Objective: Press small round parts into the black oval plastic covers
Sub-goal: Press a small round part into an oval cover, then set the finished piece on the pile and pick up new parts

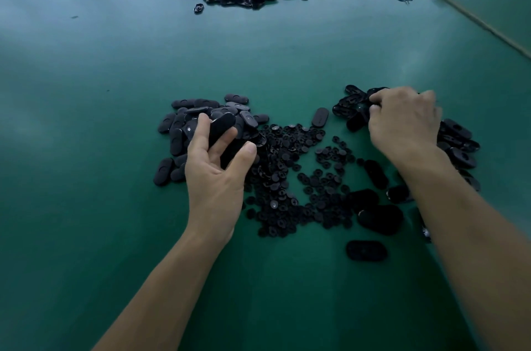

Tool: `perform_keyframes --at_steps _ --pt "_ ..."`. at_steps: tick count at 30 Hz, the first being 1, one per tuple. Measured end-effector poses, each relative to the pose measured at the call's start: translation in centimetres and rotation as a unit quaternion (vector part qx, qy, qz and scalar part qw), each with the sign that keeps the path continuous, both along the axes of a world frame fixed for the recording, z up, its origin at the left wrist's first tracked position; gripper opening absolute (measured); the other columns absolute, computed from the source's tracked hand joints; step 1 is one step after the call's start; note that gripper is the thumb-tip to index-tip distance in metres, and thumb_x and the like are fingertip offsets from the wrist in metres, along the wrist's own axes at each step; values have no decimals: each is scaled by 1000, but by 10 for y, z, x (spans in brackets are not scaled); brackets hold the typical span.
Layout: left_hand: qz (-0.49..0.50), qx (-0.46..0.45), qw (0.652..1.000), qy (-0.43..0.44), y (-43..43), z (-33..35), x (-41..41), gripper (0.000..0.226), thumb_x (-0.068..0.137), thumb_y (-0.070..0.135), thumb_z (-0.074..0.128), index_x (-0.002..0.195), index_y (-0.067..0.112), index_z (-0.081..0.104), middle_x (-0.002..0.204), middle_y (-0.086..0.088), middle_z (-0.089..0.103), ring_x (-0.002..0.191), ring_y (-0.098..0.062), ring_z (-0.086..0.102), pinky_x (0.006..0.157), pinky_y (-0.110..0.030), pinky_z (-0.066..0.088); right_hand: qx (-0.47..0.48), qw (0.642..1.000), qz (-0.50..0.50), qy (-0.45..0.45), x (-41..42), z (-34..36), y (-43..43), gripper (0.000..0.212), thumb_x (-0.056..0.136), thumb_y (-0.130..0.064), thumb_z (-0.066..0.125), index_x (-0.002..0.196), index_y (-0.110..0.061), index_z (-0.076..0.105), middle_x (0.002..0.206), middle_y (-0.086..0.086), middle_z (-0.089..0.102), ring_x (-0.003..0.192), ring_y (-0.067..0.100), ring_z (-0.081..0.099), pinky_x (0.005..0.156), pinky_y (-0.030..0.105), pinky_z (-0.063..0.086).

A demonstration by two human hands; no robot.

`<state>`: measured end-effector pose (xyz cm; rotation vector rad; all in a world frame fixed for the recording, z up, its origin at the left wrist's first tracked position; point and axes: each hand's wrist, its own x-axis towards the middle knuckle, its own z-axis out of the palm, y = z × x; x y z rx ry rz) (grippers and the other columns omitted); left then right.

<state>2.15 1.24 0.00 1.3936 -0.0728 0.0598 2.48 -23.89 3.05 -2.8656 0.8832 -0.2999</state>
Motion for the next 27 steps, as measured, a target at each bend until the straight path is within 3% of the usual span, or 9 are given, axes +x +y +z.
perform_keyframes --at_steps 7,12,15,18,20,22,25,27 --pt "-15 28 999 -43 1 1 -2 77 90 5 71 154 17 30 150 23 26 124 2 55 90 -18 53 53 995 11 -85 -1 0 6 31 92 0 57 114 -16 72 122 18 60 111 41 56 98 48 49" --pt "-38 37 997 -61 2 0 -3 51 86 12 73 131 28 56 144 4 47 120 -7 59 90 -20 53 87 989 18 -117 0 2 7 40 87 9 59 116 -16 70 127 17 54 107 36 58 93 39 48" --pt "-54 44 996 -59 3 1 -4 35 84 15 73 117 25 65 120 -2 66 109 -9 63 88 -20 53 113 984 26 -138 2 5 4 40 88 8 57 116 -18 70 125 12 57 100 27 59 90 29 44" --pt "-75 39 995 -55 3 1 -6 26 85 15 73 109 24 69 100 3 71 99 -11 66 87 -25 55 145 969 55 -195 0 14 7 33 89 0 62 114 -20 71 114 7 66 87 14 64 88 21 49" --pt "-89 44 993 -63 2 2 -7 26 86 16 73 110 24 69 101 1 71 98 -14 67 89 -33 57 212 941 98 -243 -7 22 18 30 88 -5 68 109 -25 71 101 -8 68 72 -1 63 74 7 47" --pt "-106 37 991 -67 1 4 -9 30 86 20 75 115 24 68 104 1 71 98 -15 68 89 -36 58 328 891 170 -263 -17 28 35 32 84 -5 73 104 -30 70 93 -16 67 73 -3 65 71 10 51" --pt "-121 17 991 -52 -1 6 -10 41 83 23 75 123 25 66 106 1 72 96 -14 69 85 -30 58 462 804 284 -245 -29 26 64 35 81 6 75 98 -25 70 91 -6 72 81 4 70 79 19 55" --pt "-125 23 991 -47 -1 7 -10 39 84 18 74 121 27 68 103 -3 74 91 -16 71 83 -29 58 508 766 325 -224 -33 20 79 33 80 10 74 93 -20 71 90 -1 75 83 9 71 81 21 56"
